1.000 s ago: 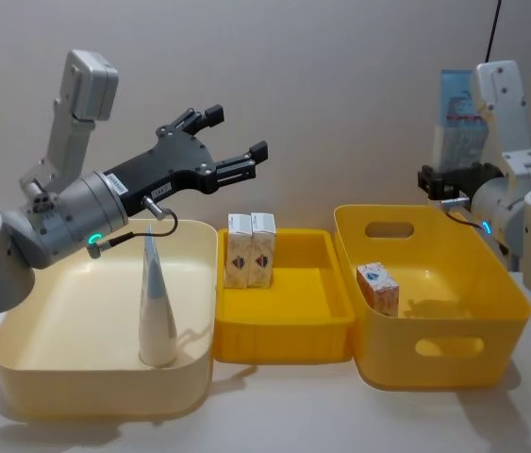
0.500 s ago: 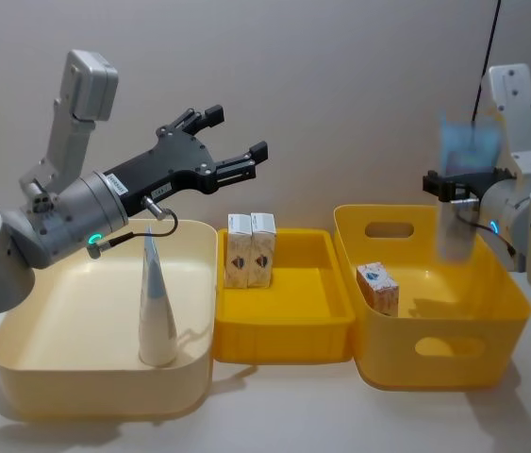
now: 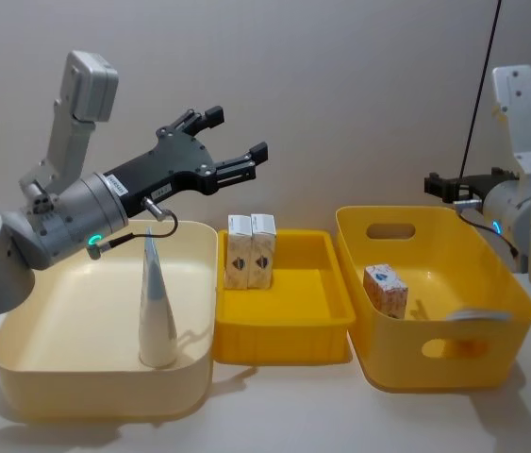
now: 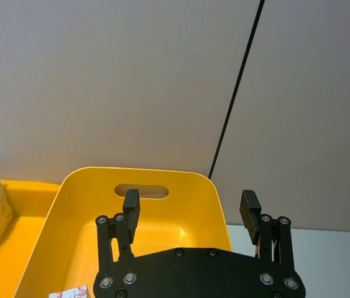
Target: Bimanual collaborative sorting of washing and personal care products
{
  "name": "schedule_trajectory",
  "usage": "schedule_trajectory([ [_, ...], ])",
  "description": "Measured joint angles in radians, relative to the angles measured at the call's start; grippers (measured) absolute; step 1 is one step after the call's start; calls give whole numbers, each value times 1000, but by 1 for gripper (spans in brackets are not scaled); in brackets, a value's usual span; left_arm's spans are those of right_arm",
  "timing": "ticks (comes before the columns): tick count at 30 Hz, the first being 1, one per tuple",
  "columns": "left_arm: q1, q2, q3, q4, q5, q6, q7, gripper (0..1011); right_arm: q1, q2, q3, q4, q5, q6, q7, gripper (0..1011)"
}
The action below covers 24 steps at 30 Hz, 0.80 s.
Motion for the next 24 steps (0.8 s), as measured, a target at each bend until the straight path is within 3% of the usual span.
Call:
schedule_trajectory([
  [24,0,0,0,0,0,0,0,1004,2,-1,3,4,0,2,-3,1001],
])
